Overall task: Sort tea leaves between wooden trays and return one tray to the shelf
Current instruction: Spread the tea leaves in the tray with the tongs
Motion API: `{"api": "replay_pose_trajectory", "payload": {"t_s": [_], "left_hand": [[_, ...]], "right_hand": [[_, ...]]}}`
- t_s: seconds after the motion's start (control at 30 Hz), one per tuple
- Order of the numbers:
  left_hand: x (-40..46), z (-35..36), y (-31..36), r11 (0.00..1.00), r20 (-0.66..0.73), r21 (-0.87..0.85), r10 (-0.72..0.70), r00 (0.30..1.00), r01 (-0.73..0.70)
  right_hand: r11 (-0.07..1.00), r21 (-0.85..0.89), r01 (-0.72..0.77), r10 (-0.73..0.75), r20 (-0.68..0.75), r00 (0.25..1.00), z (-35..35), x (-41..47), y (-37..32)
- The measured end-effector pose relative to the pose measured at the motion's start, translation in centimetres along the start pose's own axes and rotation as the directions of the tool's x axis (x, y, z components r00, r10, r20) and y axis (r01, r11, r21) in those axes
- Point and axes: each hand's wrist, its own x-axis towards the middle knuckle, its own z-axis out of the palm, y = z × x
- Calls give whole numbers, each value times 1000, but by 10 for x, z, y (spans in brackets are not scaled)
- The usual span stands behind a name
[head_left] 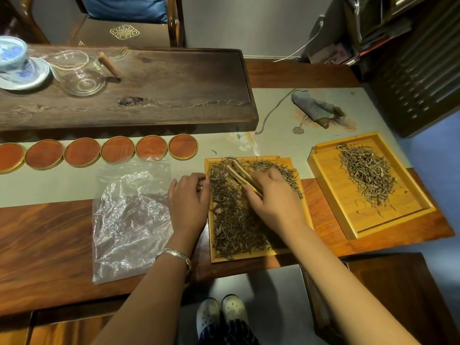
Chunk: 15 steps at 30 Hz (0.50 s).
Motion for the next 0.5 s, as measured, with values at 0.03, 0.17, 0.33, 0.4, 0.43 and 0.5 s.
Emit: {"api": "replay_pose_trajectory", "payload": {"t_s": [0.03, 0.17, 0.33, 0.4, 0.43, 0.5], "left_hand": [[0, 0, 0, 1000, 0, 0, 0, 1000, 0], [0, 1, 0, 1000, 0, 2, -1, 1000, 1], [0, 1, -1, 1000, 3, 11, 0, 1000, 0], [0, 1, -1, 1000, 4, 11, 0, 1000, 0], [0, 1, -1, 1000, 7, 11, 1, 1000, -1], [0, 1, -1, 1000, 8, 11, 2, 1000, -2]], "right_hand": [[1000, -9, -9, 9, -14, 1000, -2, -5, 5], [999, 2, -33, 33, -25, 999, -3, -16, 21], [999, -38, -36, 36, 8, 999, -1, -26, 28], [999, -9, -34, 33, -10, 999, -3, -31, 30], [999, 15, -39, 40, -37, 999, -5, -33, 33], [997, 42, -66, 70, -93, 993, -9, -35, 40]]}}
